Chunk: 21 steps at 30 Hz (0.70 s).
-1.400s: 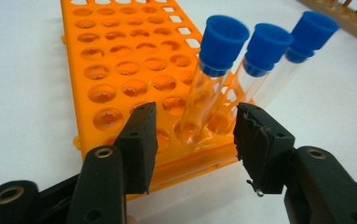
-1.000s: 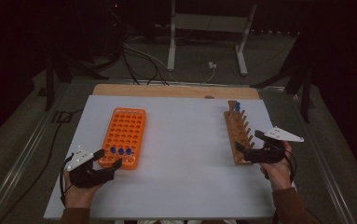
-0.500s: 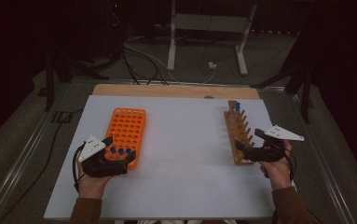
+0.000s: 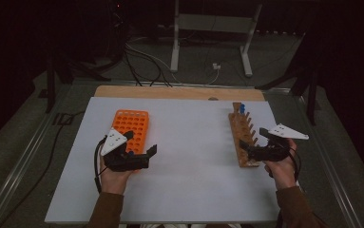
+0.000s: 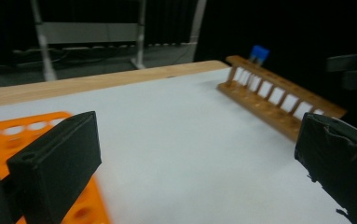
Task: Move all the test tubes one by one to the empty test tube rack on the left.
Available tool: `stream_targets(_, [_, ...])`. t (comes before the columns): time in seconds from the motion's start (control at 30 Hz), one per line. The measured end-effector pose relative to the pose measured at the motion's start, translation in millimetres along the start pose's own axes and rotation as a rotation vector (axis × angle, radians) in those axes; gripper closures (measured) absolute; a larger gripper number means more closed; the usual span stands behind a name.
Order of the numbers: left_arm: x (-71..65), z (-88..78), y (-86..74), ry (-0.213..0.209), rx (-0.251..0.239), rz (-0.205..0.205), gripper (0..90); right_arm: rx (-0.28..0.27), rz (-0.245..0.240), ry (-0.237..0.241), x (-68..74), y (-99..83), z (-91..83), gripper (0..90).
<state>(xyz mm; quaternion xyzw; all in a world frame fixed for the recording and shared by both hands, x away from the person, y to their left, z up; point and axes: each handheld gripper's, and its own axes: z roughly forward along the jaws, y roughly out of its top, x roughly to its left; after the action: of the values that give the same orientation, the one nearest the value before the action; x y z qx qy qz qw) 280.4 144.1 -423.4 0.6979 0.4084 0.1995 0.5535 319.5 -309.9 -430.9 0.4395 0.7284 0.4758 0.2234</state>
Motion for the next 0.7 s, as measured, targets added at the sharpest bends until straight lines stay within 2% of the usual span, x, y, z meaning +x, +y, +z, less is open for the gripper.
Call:
stream_targets(0.2, [-7.1, 4.6, -5.0, -0.004, 0.005, 0.009, 1.2, 0.023, -0.015, -0.016, -3.3, 5.6, 2.9, 0.0])
stream_targets(0.37, [-8.4, 12.3, -12.4, 0.001, 0.016, -0.013, 0.8, 0.017, 0.001, -0.02, -12.0, 12.8, 8.0, 0.2])
stream_targets(0.57, [-18.9, 20.7, -15.6, -0.008, 0.036, 0.021, 0.8, 0.033, -0.028, -0.048, -20.2, 22.3, 20.7, 4.4])
stream_targets(0.7, [-26.7, 26.4, -18.0, -0.019, 0.048, 0.041, 0.8, 0.071, -0.017, -0.073, -28.5, 25.1, 36.2, 5.7])
